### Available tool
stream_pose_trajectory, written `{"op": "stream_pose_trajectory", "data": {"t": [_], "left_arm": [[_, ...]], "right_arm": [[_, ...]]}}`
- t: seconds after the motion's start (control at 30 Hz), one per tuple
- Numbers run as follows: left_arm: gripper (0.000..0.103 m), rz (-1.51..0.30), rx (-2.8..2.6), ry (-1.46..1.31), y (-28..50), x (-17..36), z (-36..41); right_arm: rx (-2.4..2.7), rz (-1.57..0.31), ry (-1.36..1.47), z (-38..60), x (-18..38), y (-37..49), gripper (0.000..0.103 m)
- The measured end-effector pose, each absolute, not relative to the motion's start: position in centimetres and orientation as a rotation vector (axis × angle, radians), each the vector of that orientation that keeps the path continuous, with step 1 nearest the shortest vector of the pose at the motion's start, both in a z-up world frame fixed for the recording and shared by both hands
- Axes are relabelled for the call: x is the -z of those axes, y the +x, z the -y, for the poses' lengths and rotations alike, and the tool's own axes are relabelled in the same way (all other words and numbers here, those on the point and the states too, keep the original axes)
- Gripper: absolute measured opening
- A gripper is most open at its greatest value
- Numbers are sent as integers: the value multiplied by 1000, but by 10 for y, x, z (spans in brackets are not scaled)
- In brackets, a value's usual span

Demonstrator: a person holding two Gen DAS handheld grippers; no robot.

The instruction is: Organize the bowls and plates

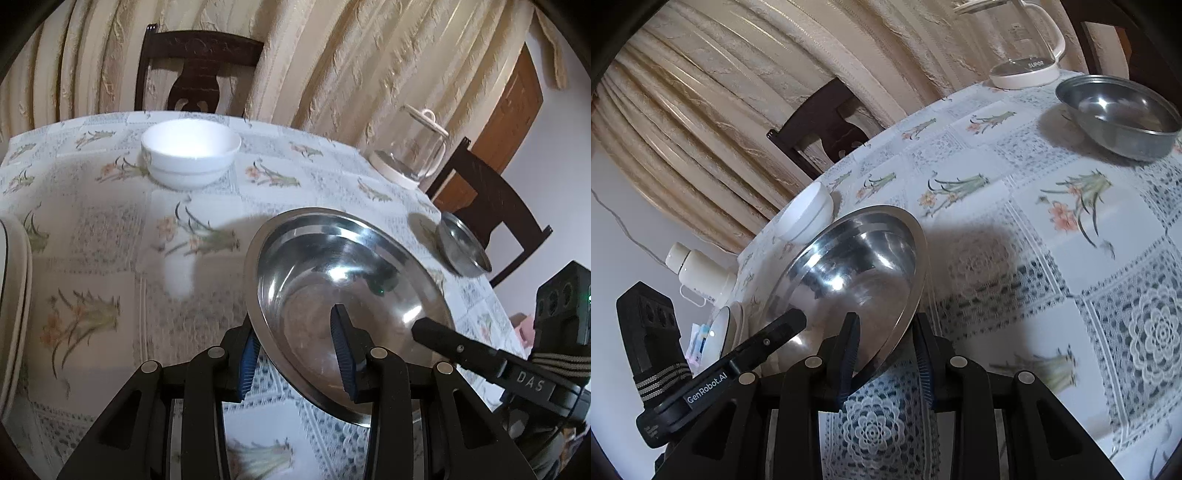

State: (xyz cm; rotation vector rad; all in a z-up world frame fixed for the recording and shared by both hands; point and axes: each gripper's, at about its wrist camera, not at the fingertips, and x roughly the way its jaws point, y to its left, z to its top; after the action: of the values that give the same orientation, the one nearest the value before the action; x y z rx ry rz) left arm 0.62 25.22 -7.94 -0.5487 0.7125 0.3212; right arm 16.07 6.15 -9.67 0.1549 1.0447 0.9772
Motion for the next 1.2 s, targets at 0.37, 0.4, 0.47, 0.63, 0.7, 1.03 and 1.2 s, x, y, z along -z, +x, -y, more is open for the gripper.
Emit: {"op": "stream_pose_trajectory", "data": {"t": [0.37, 0.4, 0.47, 0.63, 0.7, 1.03, 1.2], "left_arm": [[48, -709, -345, -566, -12, 81, -261], [49, -705, -350, -570, -14, 80, -263], [49, -697, -361, -577, -18, 78, -267], [49, -668, -384, -576, -22, 67, -271], [49, -658, -383, -567, -22, 62, -269], [58, -619, -361, -521, -4, 35, -248], [61, -616, -314, -488, 17, 22, -230]], "right_arm": [[-924, -1019, 183, -49, 98, 155, 50], [-921, -1017, 191, -47, 98, 155, 50], [-911, -1010, 212, -43, 96, 157, 52], [-875, -988, 253, -29, 92, 164, 55], [-858, -978, 263, -24, 91, 168, 55], [-710, -917, 343, 23, 87, 199, 62], [-642, -882, 369, 46, 84, 219, 62]]}}
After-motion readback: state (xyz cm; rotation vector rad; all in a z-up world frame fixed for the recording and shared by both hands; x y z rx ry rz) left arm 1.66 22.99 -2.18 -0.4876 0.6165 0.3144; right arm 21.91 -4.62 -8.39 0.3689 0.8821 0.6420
